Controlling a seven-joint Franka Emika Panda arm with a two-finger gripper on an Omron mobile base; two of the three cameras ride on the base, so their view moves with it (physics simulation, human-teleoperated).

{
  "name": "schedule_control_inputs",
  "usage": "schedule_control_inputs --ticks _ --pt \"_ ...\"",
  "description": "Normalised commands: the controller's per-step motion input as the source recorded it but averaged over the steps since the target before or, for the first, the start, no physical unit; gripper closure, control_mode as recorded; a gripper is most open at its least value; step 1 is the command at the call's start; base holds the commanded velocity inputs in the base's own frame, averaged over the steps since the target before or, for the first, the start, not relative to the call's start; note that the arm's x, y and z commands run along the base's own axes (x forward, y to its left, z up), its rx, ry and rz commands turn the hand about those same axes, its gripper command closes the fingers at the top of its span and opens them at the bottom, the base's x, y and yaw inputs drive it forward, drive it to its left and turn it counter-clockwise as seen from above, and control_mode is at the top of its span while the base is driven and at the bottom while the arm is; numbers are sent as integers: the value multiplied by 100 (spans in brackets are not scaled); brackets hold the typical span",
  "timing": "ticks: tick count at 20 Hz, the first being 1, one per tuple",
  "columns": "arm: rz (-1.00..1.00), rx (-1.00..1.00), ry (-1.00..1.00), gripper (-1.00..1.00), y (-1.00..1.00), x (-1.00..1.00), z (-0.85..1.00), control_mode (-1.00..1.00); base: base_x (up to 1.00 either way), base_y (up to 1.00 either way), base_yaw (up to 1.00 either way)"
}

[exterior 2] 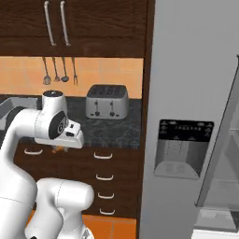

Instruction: Place one sweet potato and one chicken drumstick in each tupperware on the nearby counter, to pack two identical lunches.

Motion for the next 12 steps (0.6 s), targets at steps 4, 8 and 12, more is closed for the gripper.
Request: schedule_control_inputs --ticks 4,8,12 --pt "0 0 0 100 0 0 0 100 0 100 7" --pt "0 0 0 100 0 0 0 100 0 100 5" --pt "0 0 0 100 0 0 0 100 5 100 6"
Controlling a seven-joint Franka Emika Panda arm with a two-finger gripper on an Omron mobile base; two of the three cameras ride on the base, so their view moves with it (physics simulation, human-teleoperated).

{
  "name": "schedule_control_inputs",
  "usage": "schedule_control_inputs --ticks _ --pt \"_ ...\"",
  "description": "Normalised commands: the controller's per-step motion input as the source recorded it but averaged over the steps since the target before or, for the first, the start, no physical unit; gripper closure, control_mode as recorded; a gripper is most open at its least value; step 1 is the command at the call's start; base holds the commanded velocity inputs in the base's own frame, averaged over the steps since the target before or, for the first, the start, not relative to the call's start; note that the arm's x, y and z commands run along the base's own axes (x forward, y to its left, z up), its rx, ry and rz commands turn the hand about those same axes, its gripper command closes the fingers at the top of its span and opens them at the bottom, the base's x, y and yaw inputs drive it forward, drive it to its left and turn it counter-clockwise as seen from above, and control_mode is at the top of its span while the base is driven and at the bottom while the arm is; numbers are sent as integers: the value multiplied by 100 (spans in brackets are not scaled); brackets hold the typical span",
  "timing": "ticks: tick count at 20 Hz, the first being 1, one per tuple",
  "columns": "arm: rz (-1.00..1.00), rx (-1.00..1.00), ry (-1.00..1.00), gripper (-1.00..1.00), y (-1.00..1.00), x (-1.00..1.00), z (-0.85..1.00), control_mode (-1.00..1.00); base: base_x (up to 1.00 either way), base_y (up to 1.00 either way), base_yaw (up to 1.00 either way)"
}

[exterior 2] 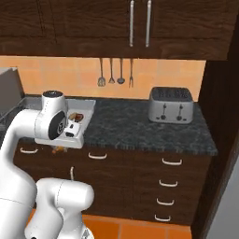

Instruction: Place one sweet potato and one chicken drumstick in each tupperware on the nearby counter, to pack two identical lunches.

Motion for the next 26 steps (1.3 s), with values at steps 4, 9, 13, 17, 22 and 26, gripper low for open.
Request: schedule_control_inputs --ticks 4,9,13,17,22,26 --pt "0 0 0 100 0 0 0 100 26 100 5" --pt "0 0 0 100 0 0 0 100 51 100 0" --pt "0 0 0 100 0 0 0 100 57 98 0" --pt "0 0 0 100 0 0 0 100 78 46 -2" --pt "-4 0 3 100 5 73 -40 -100 16 1 -1" --pt "-4 0 0 100 16 100 -53 -100 0 0 0"
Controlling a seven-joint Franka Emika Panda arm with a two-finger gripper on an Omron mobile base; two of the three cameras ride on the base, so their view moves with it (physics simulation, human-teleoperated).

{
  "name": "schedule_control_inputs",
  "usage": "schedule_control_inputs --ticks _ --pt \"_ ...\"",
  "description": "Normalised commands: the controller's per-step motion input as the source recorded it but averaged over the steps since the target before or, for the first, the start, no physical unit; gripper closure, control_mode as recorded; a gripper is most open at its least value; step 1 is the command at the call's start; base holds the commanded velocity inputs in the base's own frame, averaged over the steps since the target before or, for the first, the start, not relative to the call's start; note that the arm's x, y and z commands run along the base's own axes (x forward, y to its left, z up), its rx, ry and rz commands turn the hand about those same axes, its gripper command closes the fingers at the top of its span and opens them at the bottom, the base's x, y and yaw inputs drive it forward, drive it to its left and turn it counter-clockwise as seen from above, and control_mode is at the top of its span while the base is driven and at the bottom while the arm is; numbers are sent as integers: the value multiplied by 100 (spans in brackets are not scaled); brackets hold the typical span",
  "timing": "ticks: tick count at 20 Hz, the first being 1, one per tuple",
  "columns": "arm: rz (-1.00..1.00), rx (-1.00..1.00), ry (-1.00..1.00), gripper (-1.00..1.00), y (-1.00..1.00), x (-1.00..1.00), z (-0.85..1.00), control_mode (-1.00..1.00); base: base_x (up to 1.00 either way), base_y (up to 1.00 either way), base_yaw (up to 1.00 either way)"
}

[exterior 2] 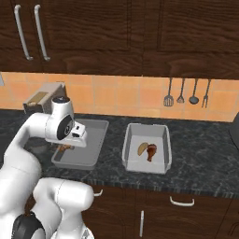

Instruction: Place one sweet potato and one chicken drumstick in each tupperware on the nearby counter, to pack two identical lunches.

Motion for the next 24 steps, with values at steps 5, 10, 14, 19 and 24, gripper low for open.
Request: schedule_control_inputs --ticks 5,10,14,19,24 --pt "-5 0 5 100 39 100 -24 -100 0 0 0" --pt "-5 -1 33 100 27 88 0 -100 0 0 0" --pt "0 -1 12 100 0 0 -34 -100 0 0 0" --pt "3 -5 -9 100 1 16 -84 -100 0 0 0" --pt "10 0 -6 100 1 56 -5 -100 0 0 0"
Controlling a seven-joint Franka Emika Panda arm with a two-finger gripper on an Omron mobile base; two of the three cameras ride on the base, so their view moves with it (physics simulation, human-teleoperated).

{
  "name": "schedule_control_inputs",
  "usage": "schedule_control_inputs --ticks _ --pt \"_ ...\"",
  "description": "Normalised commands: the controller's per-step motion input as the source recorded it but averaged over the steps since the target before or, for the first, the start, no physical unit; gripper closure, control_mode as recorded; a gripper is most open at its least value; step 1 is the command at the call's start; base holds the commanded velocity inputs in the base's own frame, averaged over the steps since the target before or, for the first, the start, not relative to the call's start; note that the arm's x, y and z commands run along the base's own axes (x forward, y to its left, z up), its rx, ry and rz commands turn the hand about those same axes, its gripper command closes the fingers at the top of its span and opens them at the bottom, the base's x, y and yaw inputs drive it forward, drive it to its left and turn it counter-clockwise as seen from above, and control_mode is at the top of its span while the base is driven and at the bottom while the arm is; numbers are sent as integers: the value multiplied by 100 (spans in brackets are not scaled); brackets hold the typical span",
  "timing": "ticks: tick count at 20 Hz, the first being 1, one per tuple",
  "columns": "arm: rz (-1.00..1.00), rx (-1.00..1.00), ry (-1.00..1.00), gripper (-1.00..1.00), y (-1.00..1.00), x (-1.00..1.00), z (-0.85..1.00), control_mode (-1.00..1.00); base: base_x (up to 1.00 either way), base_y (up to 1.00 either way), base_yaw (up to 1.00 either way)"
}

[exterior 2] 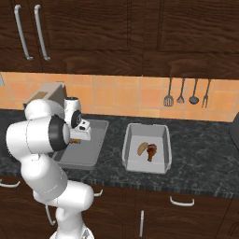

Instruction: Place one sweet potato and one chicken drumstick in each tupperware on the nearby counter, to pack two identical lunches.

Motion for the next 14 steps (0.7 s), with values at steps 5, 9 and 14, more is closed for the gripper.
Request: schedule_control_inputs --ticks 5,9,14 --pt "4 0 -17 100 17 22 -4 -100 0 0 0" --pt "0 0 -10 100 24 0 -23 -100 0 0 0" --pt "0 0 2 100 0 0 -51 -100 0 0 0"
